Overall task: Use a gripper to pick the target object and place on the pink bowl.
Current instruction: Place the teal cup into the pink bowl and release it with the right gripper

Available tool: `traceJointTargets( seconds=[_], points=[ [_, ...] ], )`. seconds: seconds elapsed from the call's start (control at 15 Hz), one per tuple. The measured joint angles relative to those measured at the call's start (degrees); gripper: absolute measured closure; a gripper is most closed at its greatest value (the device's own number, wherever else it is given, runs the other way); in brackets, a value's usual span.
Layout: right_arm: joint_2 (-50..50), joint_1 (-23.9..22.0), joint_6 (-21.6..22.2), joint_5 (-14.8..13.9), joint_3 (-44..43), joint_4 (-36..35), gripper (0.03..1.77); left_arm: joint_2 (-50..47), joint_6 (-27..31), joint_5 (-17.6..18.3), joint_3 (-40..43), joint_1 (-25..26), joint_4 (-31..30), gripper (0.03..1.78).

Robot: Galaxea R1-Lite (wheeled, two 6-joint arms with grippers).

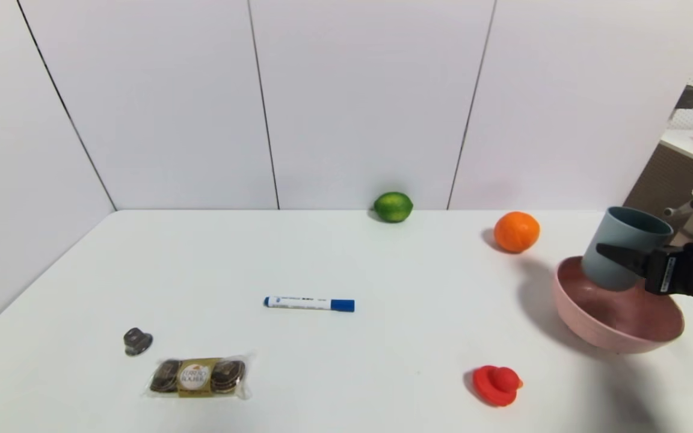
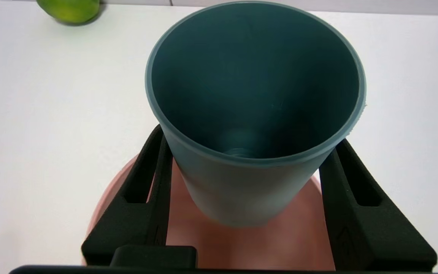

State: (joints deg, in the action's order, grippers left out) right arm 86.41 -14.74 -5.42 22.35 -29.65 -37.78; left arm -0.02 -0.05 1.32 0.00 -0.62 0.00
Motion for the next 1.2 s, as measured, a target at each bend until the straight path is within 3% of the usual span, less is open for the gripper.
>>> traceJointTargets(
  seconds=[1.07,1.2],
  points=[
    [-3.3,0.2,-2.1,0.5,7.3,-0.5,0.72,0.0,0.0,0.0,0.0,0.0,0.0,0.12],
    [-3.4,0.2,-2.4,0.5,7.4,-0.4,0.57,0.0,0.0,0.0,0.0,0.0,0.0,0.12]
  ],
)
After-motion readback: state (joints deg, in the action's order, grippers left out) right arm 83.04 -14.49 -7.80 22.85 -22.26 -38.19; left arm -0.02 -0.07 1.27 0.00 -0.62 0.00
